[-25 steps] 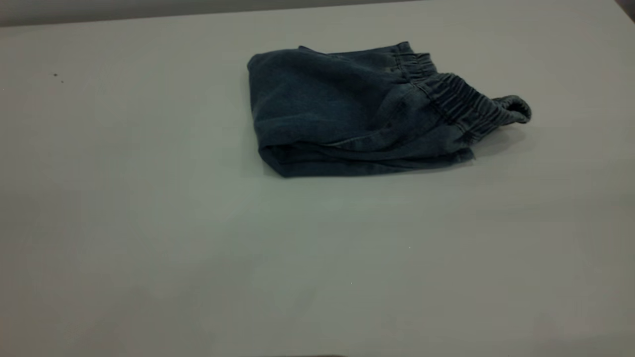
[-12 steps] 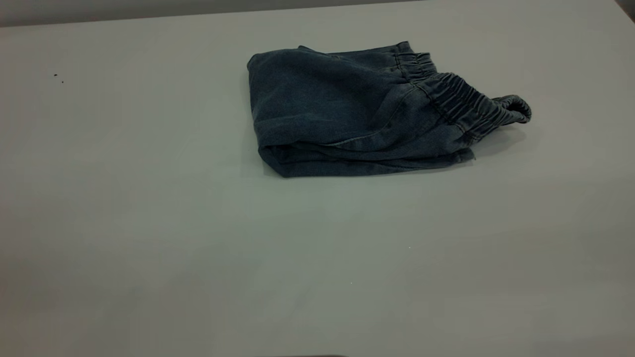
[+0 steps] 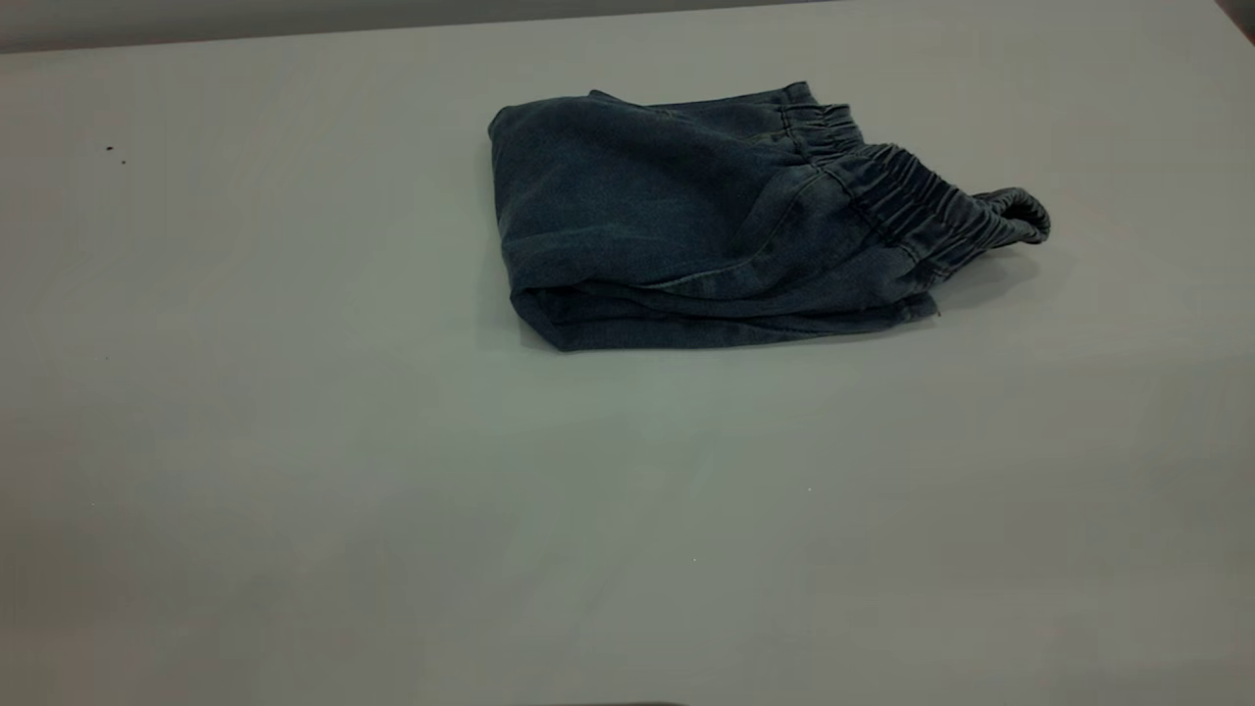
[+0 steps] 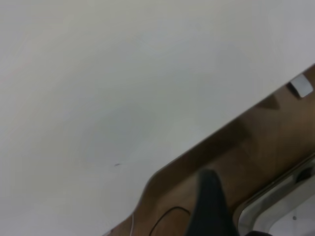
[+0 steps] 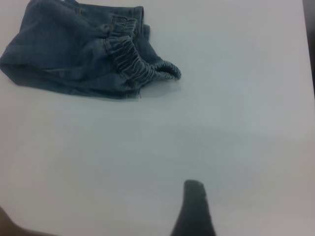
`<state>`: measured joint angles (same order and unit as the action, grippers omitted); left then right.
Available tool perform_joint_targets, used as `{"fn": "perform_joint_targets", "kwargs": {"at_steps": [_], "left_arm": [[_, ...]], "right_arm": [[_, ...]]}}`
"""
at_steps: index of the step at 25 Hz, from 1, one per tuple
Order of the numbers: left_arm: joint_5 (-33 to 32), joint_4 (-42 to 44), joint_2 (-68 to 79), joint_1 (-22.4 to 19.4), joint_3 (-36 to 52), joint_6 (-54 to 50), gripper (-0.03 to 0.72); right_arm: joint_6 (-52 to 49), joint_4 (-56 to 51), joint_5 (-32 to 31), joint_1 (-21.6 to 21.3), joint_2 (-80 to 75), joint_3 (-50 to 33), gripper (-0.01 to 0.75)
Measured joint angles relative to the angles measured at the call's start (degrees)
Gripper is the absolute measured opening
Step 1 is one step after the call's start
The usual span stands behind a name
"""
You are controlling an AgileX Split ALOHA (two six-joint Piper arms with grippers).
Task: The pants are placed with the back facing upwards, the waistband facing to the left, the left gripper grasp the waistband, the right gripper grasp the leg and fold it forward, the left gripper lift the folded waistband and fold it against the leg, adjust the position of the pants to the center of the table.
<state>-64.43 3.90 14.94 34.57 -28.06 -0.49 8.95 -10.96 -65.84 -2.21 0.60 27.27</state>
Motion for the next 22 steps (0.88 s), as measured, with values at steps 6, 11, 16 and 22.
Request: {"fn": "perform_joint_targets", "kwargs": {"at_steps": [6,11,16,22], "left_arm": [[0.34,-2.38,0.00,0.00,0.07,0.49,0.464],[0.34,-2.66,0.00,0.00,0.07,0.49,0.464],[0.34,-2.66,0.00,0.00,0.07,0.49,0.464],[0.34,-3.19,-0.57,-12.72,0.07,0.89,0.464]], "right_arm": [[0.00,0.00,0.00,0.00,0.00,0.00,0.475],[-0.16,0.00,0.00,0.00,0.00,0.00,0.475],[-0.22,0.00,0.00,0.00,0.00,0.00,0.475],[-0.26,0.00,0.00,0.00,0.00,0.00,0.475]]}}
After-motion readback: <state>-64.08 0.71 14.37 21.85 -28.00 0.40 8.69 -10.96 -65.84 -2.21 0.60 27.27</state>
